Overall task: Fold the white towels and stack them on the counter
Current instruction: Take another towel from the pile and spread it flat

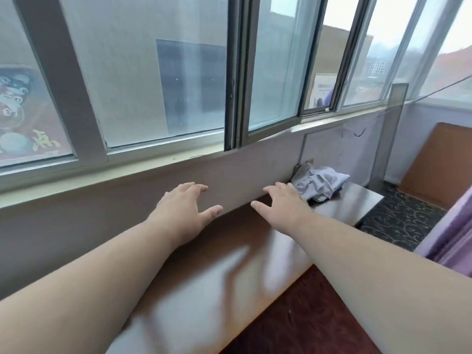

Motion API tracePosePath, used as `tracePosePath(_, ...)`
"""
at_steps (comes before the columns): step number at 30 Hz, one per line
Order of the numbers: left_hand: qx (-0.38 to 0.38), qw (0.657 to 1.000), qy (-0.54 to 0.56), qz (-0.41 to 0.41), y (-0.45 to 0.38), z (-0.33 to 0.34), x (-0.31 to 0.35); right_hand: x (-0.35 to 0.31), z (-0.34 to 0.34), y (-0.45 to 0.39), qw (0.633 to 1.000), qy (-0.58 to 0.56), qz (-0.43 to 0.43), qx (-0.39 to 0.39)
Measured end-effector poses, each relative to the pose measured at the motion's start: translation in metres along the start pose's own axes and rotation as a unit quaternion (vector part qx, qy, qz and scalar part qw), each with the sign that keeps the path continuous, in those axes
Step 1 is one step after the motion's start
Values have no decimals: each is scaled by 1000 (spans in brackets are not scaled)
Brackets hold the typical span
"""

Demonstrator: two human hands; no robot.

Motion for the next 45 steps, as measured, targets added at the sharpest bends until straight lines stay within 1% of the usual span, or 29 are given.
tracePosePath(6,-3,999,37,10,-38,66,136,132,-51,9,999,21,7,38)
tracePosePath(8,-5,999,43,12,-50,86,171,173,-58,10,999,39,11,33)
tracePosePath(11,-13,999,50,19,-63,110,211,227,-64,8,999,39,31,9)
tracePosePath(15,-19,998,53,24,-77,138,238,277,-62,-2,998,36,56,-4)
tracePosePath(18,-24,998,57,11,-92,158,245,298,-53,-16,998,18,66,-9)
tracePosePath(23,-21,994,106,-17,-130,200,249,317,-29,-57,996,11,81,-19)
tracePosePath(27,-28,993,111,-13,-186,239,243,331,-14,-115,996,24,79,-15)
tracePosePath(31,-30,987,157,-25,-257,266,230,349,2,-177,995,1,102,-18)
tracePosePath(35,-33,987,156,-30,-320,291,218,364,31,-227,993,-18,112,-39)
tracePosePath(40,-37,988,140,-47,-362,325,196,368,66,-291,991,-16,101,-85)
tracePosePath(45,-38,989,97,-107,-412,356,165,364,94,-379,991,-20,53,-119)
Point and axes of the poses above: each hand's wrist, its own y-axis away from the middle knuckle, its own z-axis out of the palm, x = y × z, the point moved 4 cm from there along -y, towards the middle knuckle, and after that the axes turned 11 degrees about z, right-handed, at the moved point
